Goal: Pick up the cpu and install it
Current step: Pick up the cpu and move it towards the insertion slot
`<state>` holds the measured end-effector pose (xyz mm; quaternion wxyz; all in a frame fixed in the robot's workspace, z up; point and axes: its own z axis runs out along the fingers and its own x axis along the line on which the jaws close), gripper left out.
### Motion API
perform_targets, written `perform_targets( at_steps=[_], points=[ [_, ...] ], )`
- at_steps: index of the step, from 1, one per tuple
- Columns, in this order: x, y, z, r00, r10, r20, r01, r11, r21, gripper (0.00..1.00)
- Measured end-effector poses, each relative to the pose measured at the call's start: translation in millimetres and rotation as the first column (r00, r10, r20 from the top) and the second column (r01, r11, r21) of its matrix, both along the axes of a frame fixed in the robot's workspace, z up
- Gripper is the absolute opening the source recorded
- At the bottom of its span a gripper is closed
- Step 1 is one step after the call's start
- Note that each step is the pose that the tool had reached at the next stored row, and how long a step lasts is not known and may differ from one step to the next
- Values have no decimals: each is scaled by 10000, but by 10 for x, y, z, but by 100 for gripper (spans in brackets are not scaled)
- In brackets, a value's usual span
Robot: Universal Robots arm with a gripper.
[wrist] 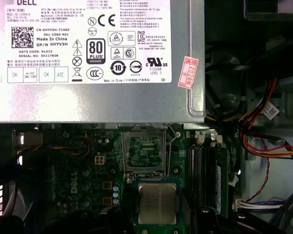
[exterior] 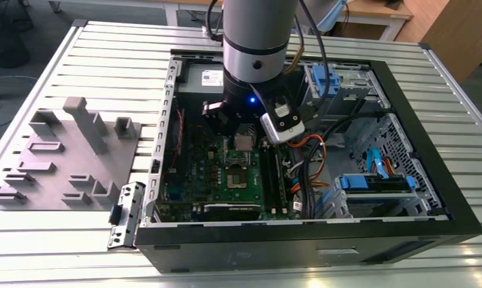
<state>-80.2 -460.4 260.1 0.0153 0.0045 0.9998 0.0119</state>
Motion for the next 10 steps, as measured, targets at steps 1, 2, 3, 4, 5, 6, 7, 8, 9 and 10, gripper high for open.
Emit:
perform_targets(
  at_steps=[1, 2, 3, 4, 5, 6, 7, 8, 9, 10],
  points=[
    [-2, -11, -1, 10000, 0, 2, 0, 10000, 0, 47],
    [-3, -24, -1, 10000, 2, 4, -2, 10000, -2, 47],
    [-5, -39, -3, 10000, 3, 4, -3, 10000, -1, 47],
    [-7, -58, -5, 10000, 4, 5, -4, 10000, -1, 47],
    [-8, -78, -8, 10000, 5, 5, -5, 10000, -1, 47],
    [-10, -93, -11, 10000, 6, 6, -6, 10000, 1, 47],
    [-11, -103, -13, 10000, 7, 6, -7, 10000, 2, 47],
    [-13, -109, -14, 10000, 8, 6, -8, 10000, 0, 47],
    [-13, -114, -15, 10000, 10, 7, -10, 10000, 0, 47],
    [-13, -117, -16, 10000, 11, 7, -11, 10000, 1, 47]
  ],
)
